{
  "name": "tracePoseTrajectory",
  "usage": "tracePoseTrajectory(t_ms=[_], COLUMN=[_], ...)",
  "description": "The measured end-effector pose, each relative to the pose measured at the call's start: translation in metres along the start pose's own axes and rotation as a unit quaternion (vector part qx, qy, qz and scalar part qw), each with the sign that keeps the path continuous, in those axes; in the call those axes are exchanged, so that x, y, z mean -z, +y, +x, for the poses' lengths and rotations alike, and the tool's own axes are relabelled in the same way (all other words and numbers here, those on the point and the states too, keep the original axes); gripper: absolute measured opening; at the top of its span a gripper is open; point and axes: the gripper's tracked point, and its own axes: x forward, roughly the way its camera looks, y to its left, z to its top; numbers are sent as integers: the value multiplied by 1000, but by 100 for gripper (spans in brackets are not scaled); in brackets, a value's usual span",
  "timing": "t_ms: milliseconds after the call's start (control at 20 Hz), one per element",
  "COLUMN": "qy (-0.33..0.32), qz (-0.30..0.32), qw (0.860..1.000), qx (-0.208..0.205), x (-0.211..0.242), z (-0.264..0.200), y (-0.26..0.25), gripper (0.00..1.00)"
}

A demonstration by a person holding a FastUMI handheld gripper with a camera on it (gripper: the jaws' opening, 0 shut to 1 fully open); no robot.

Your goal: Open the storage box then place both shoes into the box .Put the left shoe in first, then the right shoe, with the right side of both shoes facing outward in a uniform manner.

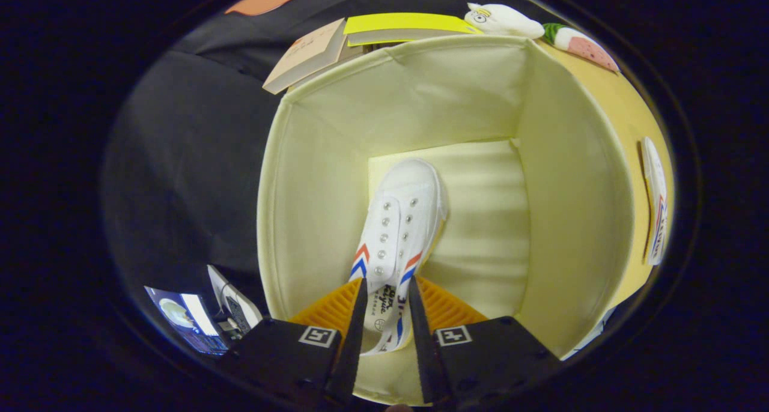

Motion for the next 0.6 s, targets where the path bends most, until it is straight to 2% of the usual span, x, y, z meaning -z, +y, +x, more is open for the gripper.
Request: tracePoseTrajectory(t_ms=[100,150,400,600], qy=[-22,-37,-139,-230], qz=[-3,-8,-50,-79], qw=[1000,999,989,968], qx=[2,3,30,62], x=[-2,-4,-12,-20], z=[-16,-27,-89,-151], y=[0,-2,-16,-42], gripper=[80,87,97,97])
